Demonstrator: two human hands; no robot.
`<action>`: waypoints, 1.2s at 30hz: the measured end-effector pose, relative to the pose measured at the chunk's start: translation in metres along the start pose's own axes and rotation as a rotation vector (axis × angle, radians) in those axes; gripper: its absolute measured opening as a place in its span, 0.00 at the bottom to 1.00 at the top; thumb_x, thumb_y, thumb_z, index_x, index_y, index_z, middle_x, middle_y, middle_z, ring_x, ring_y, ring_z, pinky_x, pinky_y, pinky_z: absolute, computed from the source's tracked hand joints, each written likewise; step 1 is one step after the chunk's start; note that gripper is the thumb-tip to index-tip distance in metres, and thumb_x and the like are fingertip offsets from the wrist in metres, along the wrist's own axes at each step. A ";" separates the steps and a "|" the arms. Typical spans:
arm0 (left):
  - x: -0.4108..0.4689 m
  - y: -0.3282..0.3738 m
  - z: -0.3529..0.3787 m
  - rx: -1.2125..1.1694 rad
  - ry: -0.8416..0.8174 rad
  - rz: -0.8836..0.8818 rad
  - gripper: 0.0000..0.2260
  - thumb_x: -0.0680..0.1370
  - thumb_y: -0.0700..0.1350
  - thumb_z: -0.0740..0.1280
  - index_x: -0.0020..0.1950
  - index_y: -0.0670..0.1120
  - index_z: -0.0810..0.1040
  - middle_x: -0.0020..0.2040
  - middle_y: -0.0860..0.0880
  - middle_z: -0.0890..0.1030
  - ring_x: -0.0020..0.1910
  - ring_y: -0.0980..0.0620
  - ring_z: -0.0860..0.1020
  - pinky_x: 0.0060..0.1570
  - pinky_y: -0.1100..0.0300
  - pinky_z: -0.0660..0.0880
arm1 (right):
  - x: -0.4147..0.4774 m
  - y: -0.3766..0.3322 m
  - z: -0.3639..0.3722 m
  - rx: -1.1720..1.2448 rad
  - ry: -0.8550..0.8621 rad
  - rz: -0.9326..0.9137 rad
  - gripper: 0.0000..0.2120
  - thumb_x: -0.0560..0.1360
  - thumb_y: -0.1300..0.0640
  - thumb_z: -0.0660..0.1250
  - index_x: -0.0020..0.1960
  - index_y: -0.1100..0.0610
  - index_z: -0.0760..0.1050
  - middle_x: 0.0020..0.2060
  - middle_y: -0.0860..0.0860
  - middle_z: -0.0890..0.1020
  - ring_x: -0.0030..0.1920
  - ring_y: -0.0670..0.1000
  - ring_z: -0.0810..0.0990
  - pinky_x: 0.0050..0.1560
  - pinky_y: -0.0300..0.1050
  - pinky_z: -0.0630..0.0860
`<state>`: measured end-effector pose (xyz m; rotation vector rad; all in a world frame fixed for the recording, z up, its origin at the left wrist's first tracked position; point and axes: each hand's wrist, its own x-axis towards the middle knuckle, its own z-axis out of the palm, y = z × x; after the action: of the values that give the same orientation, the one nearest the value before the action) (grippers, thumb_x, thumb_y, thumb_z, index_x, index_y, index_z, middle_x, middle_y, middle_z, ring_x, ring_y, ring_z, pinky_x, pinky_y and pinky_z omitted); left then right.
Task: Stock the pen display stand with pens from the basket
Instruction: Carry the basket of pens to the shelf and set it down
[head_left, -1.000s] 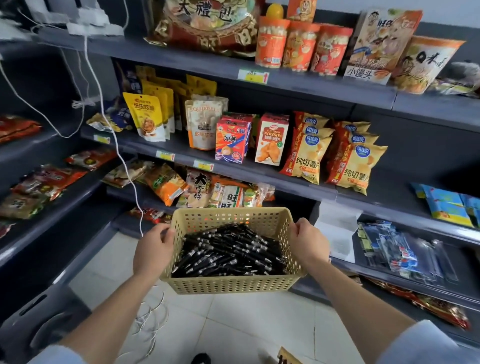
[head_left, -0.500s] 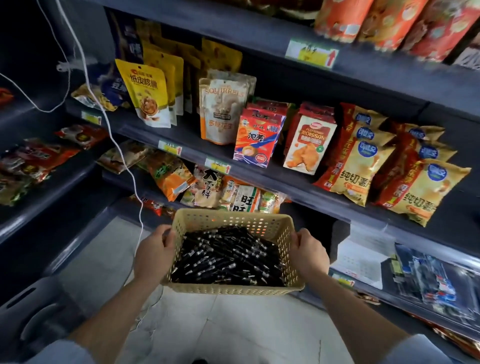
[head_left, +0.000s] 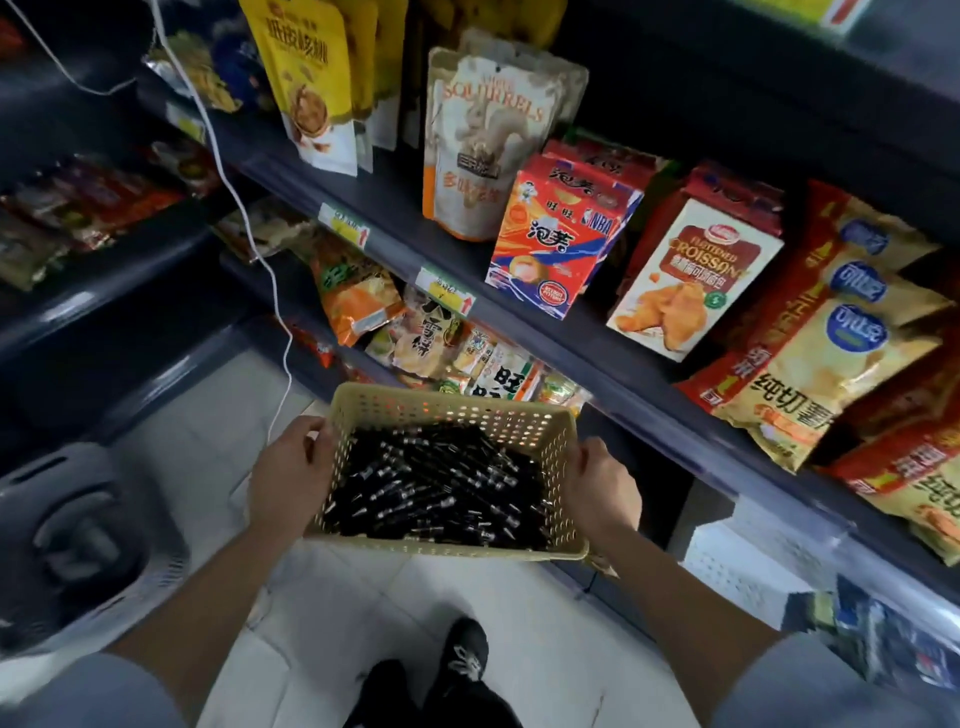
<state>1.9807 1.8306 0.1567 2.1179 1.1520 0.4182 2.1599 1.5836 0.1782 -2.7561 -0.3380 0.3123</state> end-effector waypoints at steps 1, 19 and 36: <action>-0.001 0.000 0.003 -0.003 -0.002 -0.014 0.09 0.80 0.46 0.61 0.55 0.43 0.77 0.42 0.40 0.82 0.43 0.38 0.79 0.42 0.51 0.73 | 0.002 0.003 0.001 -0.003 -0.004 -0.002 0.14 0.81 0.47 0.50 0.47 0.54 0.69 0.39 0.52 0.79 0.39 0.58 0.79 0.39 0.50 0.76; -0.014 0.012 0.134 -0.072 -0.019 -0.041 0.10 0.80 0.46 0.61 0.55 0.42 0.77 0.37 0.48 0.77 0.38 0.46 0.76 0.37 0.58 0.67 | 0.060 0.108 0.043 0.017 0.055 0.029 0.13 0.81 0.51 0.55 0.50 0.60 0.72 0.41 0.59 0.81 0.40 0.61 0.78 0.36 0.47 0.67; -0.058 0.011 0.290 -0.285 0.215 -0.105 0.05 0.79 0.43 0.62 0.50 0.46 0.77 0.33 0.53 0.76 0.32 0.60 0.73 0.28 0.75 0.64 | 0.173 0.229 0.103 0.081 0.153 -0.149 0.11 0.79 0.54 0.59 0.52 0.58 0.77 0.47 0.64 0.81 0.48 0.66 0.79 0.41 0.49 0.67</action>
<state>2.1179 1.6586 -0.0415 1.7902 1.2363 0.7298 2.3417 1.4539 -0.0291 -2.6373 -0.4766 0.0750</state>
